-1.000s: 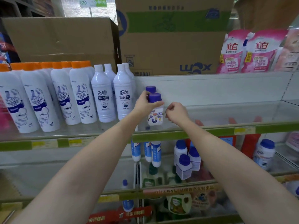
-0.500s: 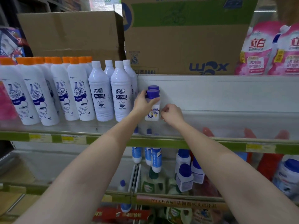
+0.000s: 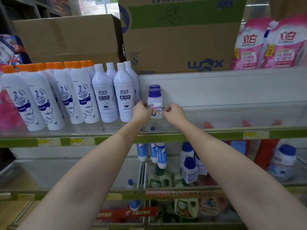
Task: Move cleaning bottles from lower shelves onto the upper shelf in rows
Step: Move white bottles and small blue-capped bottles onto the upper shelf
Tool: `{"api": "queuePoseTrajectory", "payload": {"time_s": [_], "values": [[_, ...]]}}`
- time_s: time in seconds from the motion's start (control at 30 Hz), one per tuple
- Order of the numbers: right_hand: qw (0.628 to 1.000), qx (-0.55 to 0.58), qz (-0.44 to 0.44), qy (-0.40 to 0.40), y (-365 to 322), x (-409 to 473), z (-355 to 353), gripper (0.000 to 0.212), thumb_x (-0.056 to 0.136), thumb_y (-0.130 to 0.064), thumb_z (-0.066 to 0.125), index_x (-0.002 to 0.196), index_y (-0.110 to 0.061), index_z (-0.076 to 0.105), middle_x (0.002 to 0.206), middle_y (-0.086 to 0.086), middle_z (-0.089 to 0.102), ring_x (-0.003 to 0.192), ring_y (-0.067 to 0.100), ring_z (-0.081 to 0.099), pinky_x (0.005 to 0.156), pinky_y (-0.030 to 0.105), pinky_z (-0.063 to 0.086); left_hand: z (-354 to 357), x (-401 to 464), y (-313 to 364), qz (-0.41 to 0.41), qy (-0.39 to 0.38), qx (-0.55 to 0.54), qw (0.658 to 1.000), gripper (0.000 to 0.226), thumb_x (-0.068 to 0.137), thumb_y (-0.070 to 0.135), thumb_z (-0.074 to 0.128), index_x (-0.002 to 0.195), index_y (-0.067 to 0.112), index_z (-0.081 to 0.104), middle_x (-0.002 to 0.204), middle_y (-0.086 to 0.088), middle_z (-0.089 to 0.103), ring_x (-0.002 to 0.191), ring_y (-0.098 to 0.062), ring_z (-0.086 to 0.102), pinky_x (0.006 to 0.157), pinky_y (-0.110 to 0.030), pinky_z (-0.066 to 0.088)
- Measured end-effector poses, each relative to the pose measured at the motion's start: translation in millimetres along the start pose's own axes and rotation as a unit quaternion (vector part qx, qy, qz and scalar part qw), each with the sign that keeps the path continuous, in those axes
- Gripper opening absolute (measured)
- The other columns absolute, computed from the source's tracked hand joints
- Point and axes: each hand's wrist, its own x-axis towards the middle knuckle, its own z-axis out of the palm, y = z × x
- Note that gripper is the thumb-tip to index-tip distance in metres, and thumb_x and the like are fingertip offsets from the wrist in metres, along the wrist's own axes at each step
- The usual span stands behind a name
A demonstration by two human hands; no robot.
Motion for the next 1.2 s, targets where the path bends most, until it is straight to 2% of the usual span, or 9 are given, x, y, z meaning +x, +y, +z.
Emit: {"api": "queuePoseTrajectory", "payload": {"time_s": [0.17, 0.3, 0.4, 0.47, 0.57, 0.73, 0.87, 1.07, 1.2], "values": [[0.999, 0.039, -0.007, -0.003, -17.0, -41.5, -0.6, 0.016, 0.088, -0.008, 0.062, 0.076, -0.019, 0.060, 0.079, 0.009, 0.073, 0.084, 0.031, 0.072, 0.087, 0.051, 0.058, -23.0, -21.9, -13.5, 0.006, -0.058, -0.012, 0.998, 0.009, 0.091, 0.010, 0.067, 0.097, 0.003, 0.069, 0.091, -0.015, 0.071, 0.086, -0.029, 0.064, 0.082, -0.039, 0.055], [0.999, 0.049, 0.000, 0.009, -28.6, -75.6, -2.6, 0.016, 0.093, -0.010, 0.061, 0.081, -0.020, 0.060, 0.078, 0.005, 0.073, 0.082, 0.025, 0.072, 0.085, 0.044, 0.059, -44.6, -42.2, -15.0, 0.038, -0.075, 0.004, 0.996, 0.010, 0.093, 0.008, 0.060, 0.092, 0.003, 0.069, 0.074, -0.008, 0.066, 0.070, -0.022, 0.061, 0.063, -0.030, 0.051], [0.999, 0.039, 0.014, -0.008, -29.9, -103.8, 5.4, 0.010, 0.095, -0.011, 0.061, 0.086, -0.016, 0.062, 0.079, 0.004, 0.073, 0.072, 0.016, 0.069, 0.078, 0.038, 0.058, -54.5, -58.7, -29.6, 0.049, -0.090, 0.026, 0.994, 0.017, 0.093, 0.011, 0.058, 0.091, -0.002, 0.068, 0.075, -0.012, 0.067, 0.071, -0.024, 0.061, 0.074, -0.040, 0.056], [0.999, 0.018, 0.019, -0.024, -24.7, -121.3, 14.2, 0.010, 0.094, -0.010, 0.061, 0.086, -0.016, 0.062, 0.077, 0.004, 0.072, 0.066, 0.012, 0.065, 0.071, 0.034, 0.054, -57.5, -74.8, -40.6, 0.062, -0.089, 0.052, 0.993, 0.018, 0.091, 0.013, 0.058, 0.083, 0.000, 0.066, 0.073, -0.012, 0.065, 0.069, -0.024, 0.058, 0.073, -0.039, 0.055], [0.998, -0.009, 0.036, -0.042, -12.2, -143.4, 30.3, 0.009, 0.089, -0.009, 0.061, 0.083, -0.016, 0.063, 0.077, 0.005, 0.073, 0.075, 0.019, 0.070, 0.072, 0.034, 0.057, -57.5, -98.7, -60.9, 0.069, -0.113, 0.079, 0.988, 0.020, 0.089, 0.013, 0.056, 0.071, 0.006, 0.059, 0.073, -0.015, 0.068, 0.066, -0.028, 0.061, 0.067, -0.039, 0.056], [0.993, -0.040, 0.074, -0.083, 22.3, -173.2, 53.6, 0.007, 0.088, -0.014, 0.060, 0.084, -0.014, 0.065, 0.079, 0.005, 0.073, 0.080, 0.023, 0.071, 0.075, 0.041, 0.059, -38.6, -120.8, -102.8, 0.029, -0.168, 0.092, 0.981, 0.015, 0.088, 0.009, 0.057, 0.075, 0.005, 0.062, 0.077, -0.021, 0.070, 0.070, -0.029, 0.065, 0.076, -0.046, 0.058], [0.985, -0.072, 0.089, -0.126, 56.8, -187.2, 59.7, 0.006, 0.091, -0.015, 0.060, 0.088, -0.014, 0.065, 0.074, -0.002, 0.069, 0.077, 0.019, 0.068, 0.072, 0.035, 0.055, -11.8, -131.9, -132.9, -0.026, -0.215, 0.094, 0.972, 0.013, 0.093, 0.008, 0.052, 0.081, 0.008, 0.058, 0.073, -0.010, 0.065, 0.066, -0.023, 0.061, 0.064, -0.035, 0.053], [0.976, -0.095, 0.128, -0.150, 118.0, -180.6, 55.0, 0.008, 0.092, -0.013, 0.060, 0.094, -0.008, 0.066, 0.087, 0.009, 0.071, 0.088, 0.026, 0.067, 0.079, 0.038, 0.055, 40.8, -134.8, -156.6, -0.055, -0.245, 0.124, 0.960, 0.009, 0.094, 0.009, 0.056, 0.086, 0.007, 0.061, 0.090, -0.016, 0.068, 0.087, -0.031, 0.066, 0.076, -0.039, 0.055], [0.969, -0.072, 0.180, -0.154, 164.5, -165.3, 44.8, 0.007, 0.093, -0.017, 0.059, 0.087, -0.018, 0.061, 0.087, 0.006, 0.071, 0.086, 0.026, 0.067, 0.081, 0.041, 0.057, 80.4, -131.8, -153.2, -0.040, -0.266, 0.172, 0.948, 0.022, 0.093, 0.012, 0.057, 0.072, 0.015, 0.053, 0.074, -0.003, 0.056, 0.078, -0.025, 0.058, 0.069, -0.032, 0.046]]}}
